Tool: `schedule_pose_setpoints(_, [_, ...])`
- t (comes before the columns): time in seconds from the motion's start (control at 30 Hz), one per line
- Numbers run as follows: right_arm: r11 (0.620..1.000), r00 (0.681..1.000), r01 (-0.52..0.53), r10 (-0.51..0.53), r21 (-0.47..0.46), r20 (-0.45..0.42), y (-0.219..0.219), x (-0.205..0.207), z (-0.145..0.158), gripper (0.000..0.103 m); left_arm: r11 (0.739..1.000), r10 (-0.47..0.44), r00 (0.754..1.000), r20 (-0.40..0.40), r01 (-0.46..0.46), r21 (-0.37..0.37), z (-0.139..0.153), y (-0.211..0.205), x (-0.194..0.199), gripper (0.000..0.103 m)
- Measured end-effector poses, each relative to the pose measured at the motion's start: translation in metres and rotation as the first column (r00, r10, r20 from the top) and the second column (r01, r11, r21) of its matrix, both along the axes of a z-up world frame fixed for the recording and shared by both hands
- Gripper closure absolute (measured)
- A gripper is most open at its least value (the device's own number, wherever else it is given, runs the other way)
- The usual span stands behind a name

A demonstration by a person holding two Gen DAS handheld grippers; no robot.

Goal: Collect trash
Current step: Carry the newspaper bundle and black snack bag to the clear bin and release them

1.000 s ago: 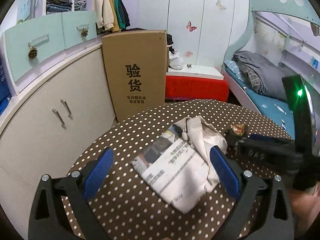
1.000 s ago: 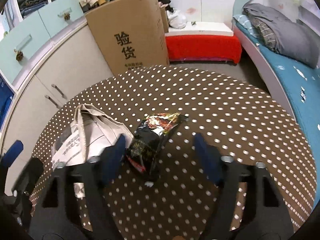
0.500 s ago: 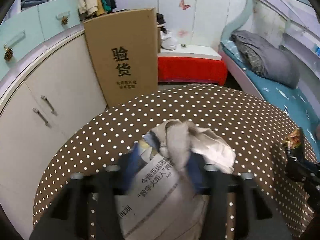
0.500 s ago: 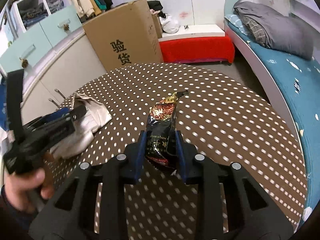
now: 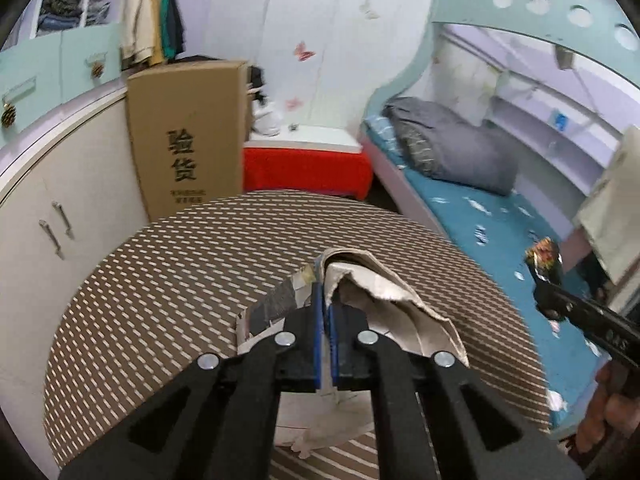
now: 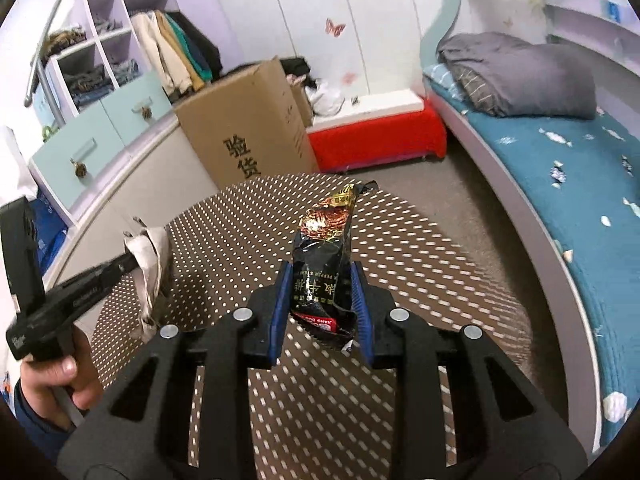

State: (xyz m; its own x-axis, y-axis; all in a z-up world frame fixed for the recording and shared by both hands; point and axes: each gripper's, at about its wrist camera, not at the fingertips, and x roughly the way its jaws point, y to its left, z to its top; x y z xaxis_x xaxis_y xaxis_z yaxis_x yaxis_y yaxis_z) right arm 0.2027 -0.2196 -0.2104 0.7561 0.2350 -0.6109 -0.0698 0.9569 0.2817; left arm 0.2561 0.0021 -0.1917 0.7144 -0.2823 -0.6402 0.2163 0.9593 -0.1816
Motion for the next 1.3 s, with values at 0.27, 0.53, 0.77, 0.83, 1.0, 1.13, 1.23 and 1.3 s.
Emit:
schedule_pose_setpoints(0.27, [0.994, 0.992, 0.105, -0.105, 0.008, 0.076, -0.064, -0.063, 0.029, 0.074, 0.989, -0.139, 0.989, 0.055, 0.142, -0.051, 0.031, -0.073, -0.056, 0.100])
schedule_pose_setpoints(0.53, [0.970, 0.966, 0.243, -0.244, 0.029, 0.087, -0.137, -0.113, 0.029, 0.074, 0.946, -0.303, 0.950, 0.076, 0.310, -0.092, 0.050, -0.155, -0.090, 0.100])
schedule_pose_setpoints(0.77, [0.931, 0.928, 0.363, -0.366, 0.046, 0.073, -0.200, -0.149, 0.020, 0.074, 0.891, -0.436, 0.896, 0.079, 0.443, -0.103, 0.058, -0.225, -0.114, 0.100])
schedule_pose_setpoints(0.83, [0.917, 0.916, 0.396, -0.399, 0.048, 0.047, -0.219, -0.155, 0.010, 0.074, 0.869, -0.477, 0.876, 0.073, 0.483, -0.109, 0.057, -0.248, -0.119, 0.100])
schedule_pose_setpoints(1.0, [0.887, 0.889, 0.457, -0.454, 0.061, -0.056, -0.253, -0.160, -0.028, 0.074, 0.825, -0.558, 0.830, 0.000, 0.555, -0.107, 0.027, -0.311, -0.124, 0.100])
schedule_pose_setpoints(1.13, [0.871, 0.867, 0.485, -0.469, 0.075, -0.167, -0.275, -0.156, -0.073, 0.073, 0.810, -0.586, 0.803, -0.110, 0.576, -0.112, -0.014, -0.348, -0.117, 0.100])
schedule_pose_setpoints(1.23, [0.860, 0.849, 0.503, -0.472, 0.085, -0.238, -0.286, -0.152, -0.105, 0.073, 0.805, -0.592, 0.784, -0.190, 0.589, -0.079, -0.047, -0.369, -0.110, 0.100])
schedule_pose_setpoints(1.3, [0.857, 0.841, 0.508, -0.470, 0.089, -0.269, -0.291, -0.151, -0.120, 0.073, 0.796, -0.596, 0.768, -0.235, 0.604, -0.048, -0.069, -0.384, -0.108, 0.100])
